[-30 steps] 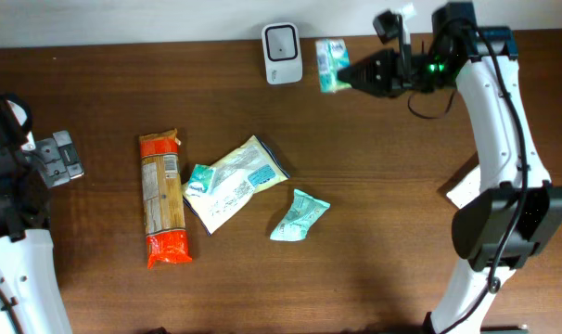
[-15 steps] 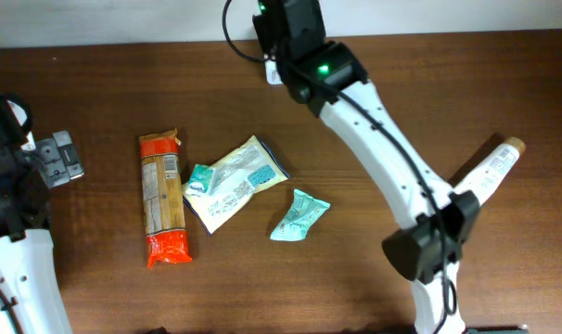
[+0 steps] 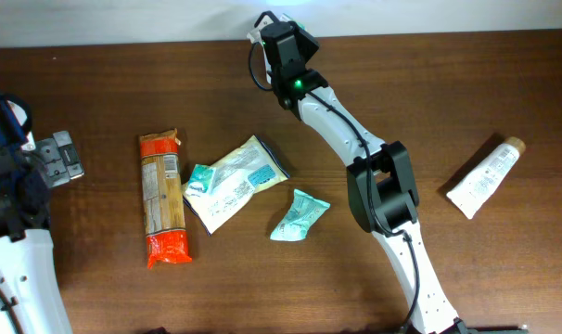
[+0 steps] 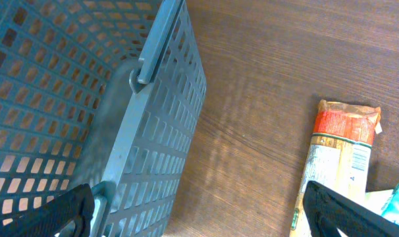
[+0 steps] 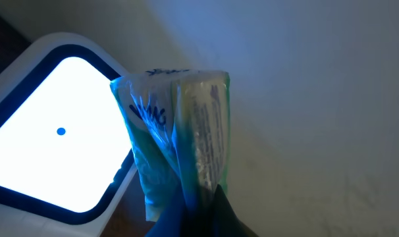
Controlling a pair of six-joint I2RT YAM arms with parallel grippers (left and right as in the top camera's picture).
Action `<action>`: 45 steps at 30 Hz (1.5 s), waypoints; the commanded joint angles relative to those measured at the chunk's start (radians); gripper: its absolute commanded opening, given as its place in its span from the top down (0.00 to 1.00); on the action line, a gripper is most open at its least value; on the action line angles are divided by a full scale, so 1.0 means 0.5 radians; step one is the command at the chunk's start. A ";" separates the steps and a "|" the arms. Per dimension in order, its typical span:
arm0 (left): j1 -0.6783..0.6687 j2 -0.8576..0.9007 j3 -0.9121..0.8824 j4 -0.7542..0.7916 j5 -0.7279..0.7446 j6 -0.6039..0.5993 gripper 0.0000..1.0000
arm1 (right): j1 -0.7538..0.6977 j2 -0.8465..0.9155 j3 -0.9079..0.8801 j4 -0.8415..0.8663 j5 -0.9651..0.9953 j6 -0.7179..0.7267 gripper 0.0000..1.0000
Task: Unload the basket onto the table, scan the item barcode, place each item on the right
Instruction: 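Move the tissue pack to the right side near the tube, release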
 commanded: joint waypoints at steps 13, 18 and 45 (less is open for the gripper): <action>0.008 -0.008 0.011 0.004 -0.014 0.031 0.01 | 0.021 -0.013 0.011 -0.208 -0.113 -0.015 0.96; 0.008 -0.008 0.011 0.004 -0.014 0.031 0.01 | 0.057 -0.199 0.011 -0.258 -0.253 0.320 0.96; 0.008 -0.008 0.011 0.004 -0.014 0.031 0.01 | -1.102 -1.086 -1.175 -2.470 -0.575 2.506 0.28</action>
